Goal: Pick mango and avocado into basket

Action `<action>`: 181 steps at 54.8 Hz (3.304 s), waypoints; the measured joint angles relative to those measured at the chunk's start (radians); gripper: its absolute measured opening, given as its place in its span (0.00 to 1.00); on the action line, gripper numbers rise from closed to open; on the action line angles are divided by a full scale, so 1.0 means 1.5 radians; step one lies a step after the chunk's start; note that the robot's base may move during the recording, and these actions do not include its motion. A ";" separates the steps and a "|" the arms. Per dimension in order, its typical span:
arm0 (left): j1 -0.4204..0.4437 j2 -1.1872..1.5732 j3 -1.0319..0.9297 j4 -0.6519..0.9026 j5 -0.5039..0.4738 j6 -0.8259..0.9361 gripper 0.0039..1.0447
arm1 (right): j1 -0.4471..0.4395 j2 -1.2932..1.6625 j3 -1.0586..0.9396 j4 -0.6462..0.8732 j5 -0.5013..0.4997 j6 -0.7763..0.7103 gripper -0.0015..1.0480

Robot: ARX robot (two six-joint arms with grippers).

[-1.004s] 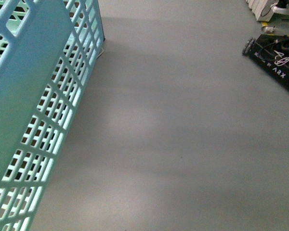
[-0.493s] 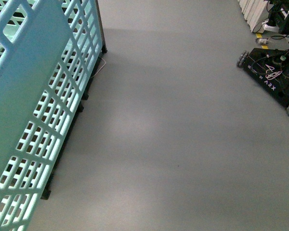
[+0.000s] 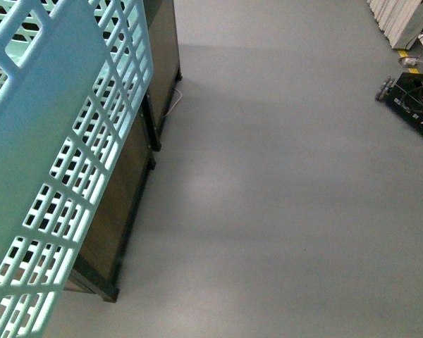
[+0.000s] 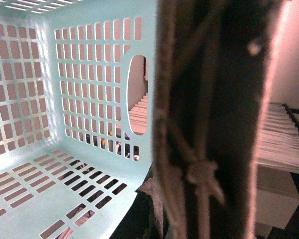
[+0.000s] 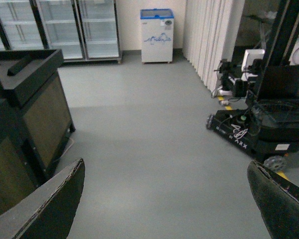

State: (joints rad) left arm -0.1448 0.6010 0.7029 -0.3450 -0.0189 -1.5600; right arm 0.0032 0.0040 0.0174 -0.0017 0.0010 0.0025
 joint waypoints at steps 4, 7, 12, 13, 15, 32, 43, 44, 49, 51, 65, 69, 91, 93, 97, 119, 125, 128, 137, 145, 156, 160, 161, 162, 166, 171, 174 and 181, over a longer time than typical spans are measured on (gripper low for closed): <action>0.000 0.000 0.000 0.000 -0.001 0.000 0.03 | 0.000 -0.001 0.000 0.000 0.001 0.000 0.92; 0.000 0.000 0.000 0.000 -0.001 0.001 0.03 | 0.000 -0.001 0.000 0.000 -0.001 0.000 0.92; 0.000 0.000 0.000 0.000 -0.001 0.000 0.03 | 0.000 -0.001 0.000 0.000 0.000 0.000 0.92; 0.000 0.000 0.000 0.000 0.000 0.000 0.03 | 0.000 -0.001 0.000 0.000 0.000 0.000 0.92; 0.000 0.000 0.000 0.000 0.000 0.000 0.03 | 0.000 -0.001 0.000 0.000 0.000 0.000 0.92; 0.000 0.000 0.000 0.000 -0.001 0.000 0.03 | 0.000 -0.001 0.000 0.000 0.001 0.000 0.92; 0.000 -0.001 0.000 0.000 -0.001 0.000 0.03 | 0.000 -0.001 0.000 0.000 0.002 0.000 0.92; 0.000 -0.001 0.000 0.000 -0.001 0.000 0.03 | 0.000 -0.001 0.000 0.000 0.001 0.000 0.92; 0.000 -0.001 -0.001 0.000 -0.001 0.000 0.03 | 0.000 -0.001 0.000 0.000 0.001 0.000 0.92; 0.000 -0.001 0.000 0.000 -0.001 0.000 0.03 | 0.000 -0.001 0.000 0.001 0.000 0.000 0.92; 0.000 -0.001 0.000 0.000 0.000 0.001 0.03 | 0.000 0.000 0.000 0.000 0.002 0.000 0.92; 0.000 -0.001 0.000 0.000 -0.001 0.000 0.03 | 0.000 0.000 0.000 0.000 -0.001 0.000 0.92; 0.000 -0.001 0.000 0.000 -0.001 0.001 0.03 | -0.001 0.000 0.000 0.000 0.001 0.000 0.92; 0.000 -0.001 0.000 0.000 -0.001 0.001 0.03 | -0.001 -0.001 0.000 0.001 0.001 0.000 0.92; 0.000 -0.001 0.000 0.000 -0.001 0.000 0.03 | -0.001 0.000 0.000 0.001 0.000 0.000 0.92; 0.000 -0.001 0.000 0.000 -0.001 0.000 0.03 | -0.001 -0.001 0.000 0.000 0.002 0.000 0.92; 0.000 -0.002 0.000 0.000 0.000 0.000 0.03 | -0.001 0.000 0.000 0.000 0.001 0.000 0.92; 0.000 -0.002 0.000 0.000 -0.001 0.000 0.03 | -0.001 -0.001 0.000 0.000 0.001 0.000 0.92; 0.000 -0.002 0.000 0.000 -0.002 0.001 0.03 | -0.001 -0.001 0.000 0.000 0.001 0.000 0.92; 0.000 -0.003 0.000 0.000 -0.002 0.001 0.03 | -0.001 -0.001 0.000 0.000 0.001 0.000 0.92; 0.000 -0.001 0.000 0.001 -0.001 0.002 0.03 | -0.001 -0.001 0.000 0.001 0.001 0.000 0.92; 0.000 -0.001 0.000 0.000 0.000 0.002 0.03 | -0.001 -0.001 0.000 0.000 0.001 0.000 0.92; 0.000 -0.001 0.000 0.000 0.000 0.002 0.03 | -0.001 -0.001 0.000 0.000 0.002 0.000 0.92; 0.000 -0.001 0.000 0.000 -0.001 0.001 0.03 | -0.001 -0.001 0.000 0.000 0.000 0.000 0.92; 0.000 -0.002 0.000 0.000 -0.001 0.001 0.03 | -0.001 -0.001 0.000 0.001 0.001 0.000 0.92; 0.001 -0.002 0.000 0.000 -0.001 0.002 0.03 | -0.001 -0.001 0.000 0.000 -0.002 0.000 0.92; 0.001 -0.002 0.000 0.000 0.000 0.002 0.03 | -0.001 -0.001 0.000 0.000 0.001 0.000 0.92; 0.001 -0.001 0.000 0.000 -0.001 0.002 0.03 | -0.001 -0.001 0.000 0.000 0.001 0.000 0.92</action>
State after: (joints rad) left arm -0.1440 0.5995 0.7025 -0.3447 -0.0204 -1.5578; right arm 0.0021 0.0032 0.0174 -0.0017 0.0021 0.0029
